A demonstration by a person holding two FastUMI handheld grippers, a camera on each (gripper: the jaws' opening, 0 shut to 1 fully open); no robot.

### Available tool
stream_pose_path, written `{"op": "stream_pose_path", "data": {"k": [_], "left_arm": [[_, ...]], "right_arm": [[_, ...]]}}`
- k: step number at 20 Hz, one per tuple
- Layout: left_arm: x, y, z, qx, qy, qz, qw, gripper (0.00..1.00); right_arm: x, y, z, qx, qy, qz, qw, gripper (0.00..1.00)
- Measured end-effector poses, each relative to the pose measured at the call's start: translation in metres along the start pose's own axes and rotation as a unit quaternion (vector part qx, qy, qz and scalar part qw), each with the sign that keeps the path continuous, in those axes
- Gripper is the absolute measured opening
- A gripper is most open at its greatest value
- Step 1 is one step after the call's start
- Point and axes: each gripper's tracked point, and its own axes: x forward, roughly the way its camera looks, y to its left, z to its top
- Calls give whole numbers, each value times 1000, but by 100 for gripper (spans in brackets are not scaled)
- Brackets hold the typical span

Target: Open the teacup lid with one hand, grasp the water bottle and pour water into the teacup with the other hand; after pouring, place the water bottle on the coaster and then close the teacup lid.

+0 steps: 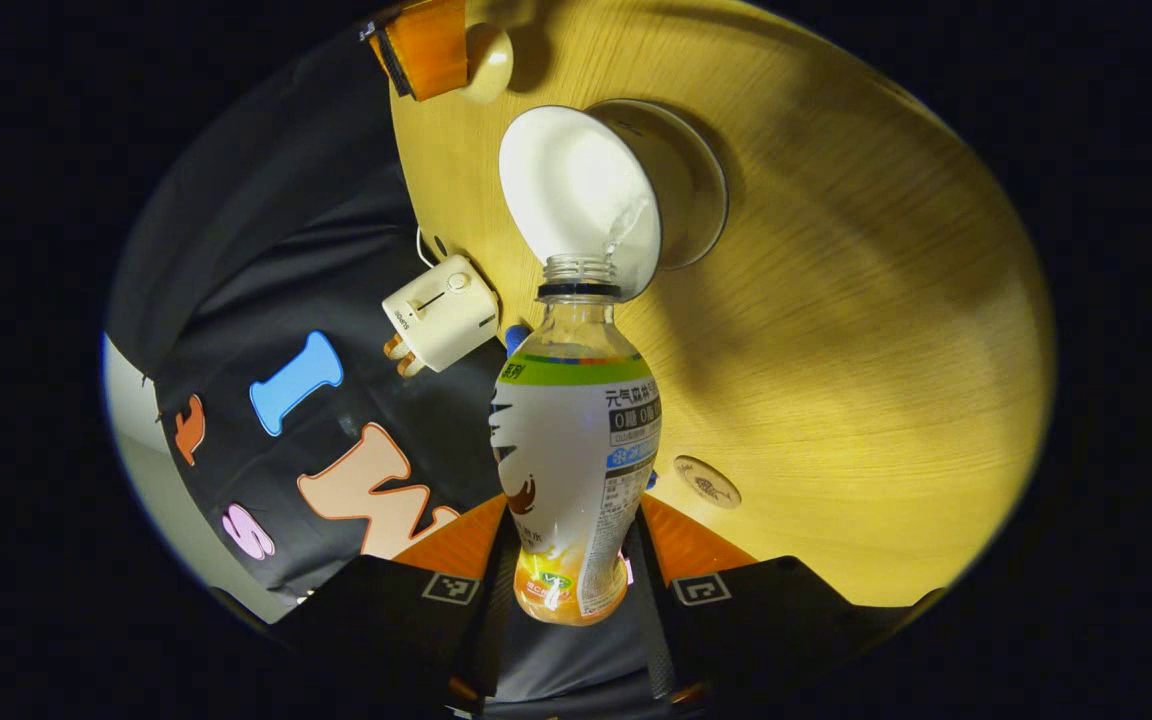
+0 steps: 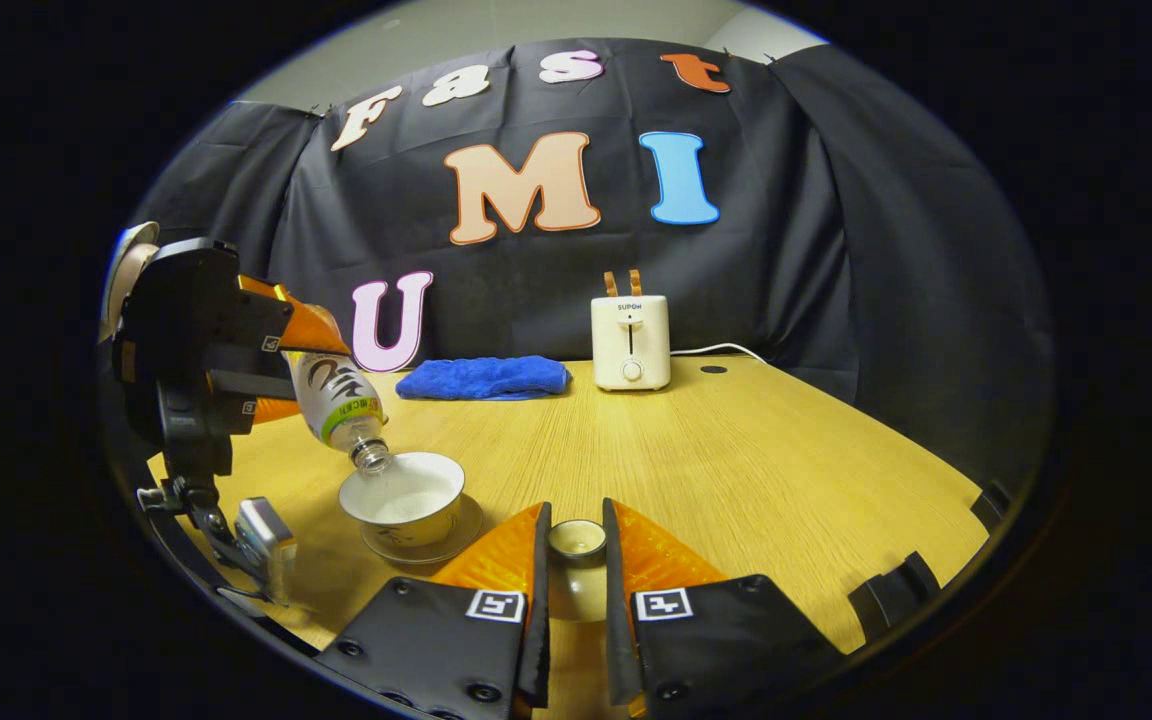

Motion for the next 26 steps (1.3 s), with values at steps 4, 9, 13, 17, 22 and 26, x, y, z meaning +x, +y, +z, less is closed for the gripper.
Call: {"op": "stream_pose_path", "data": {"k": [4, 9, 13, 17, 22, 26], "left_arm": [[-3, 8, 0, 11, 1, 5, 1000, 55], [-4, 18, 1, 26, 1, 12, 1000, 55], [-8, 12, 2, 30, 2, 8, 1000, 55], [-5, -1, 3, 6, -4, -1, 1000, 55], [-1, -19, 6, -42, -18, -4, 999, 55], [-2, -22, 6, -82, -25, 1, 996, 54]], "right_arm": [[0, 0, 2, -1, 0, 2, 1000, 26], [1, -2, 1, 0, 1, 1, 1000, 26], [1, -1, -1, -1, 3, 2, 1000, 26], [2, 3, -3, -4, 5, 6, 1000, 26], [1, 7, -5, -9, 6, 8, 1000, 26], [0, 9, -4, -10, 6, 7, 1000, 26]]}}
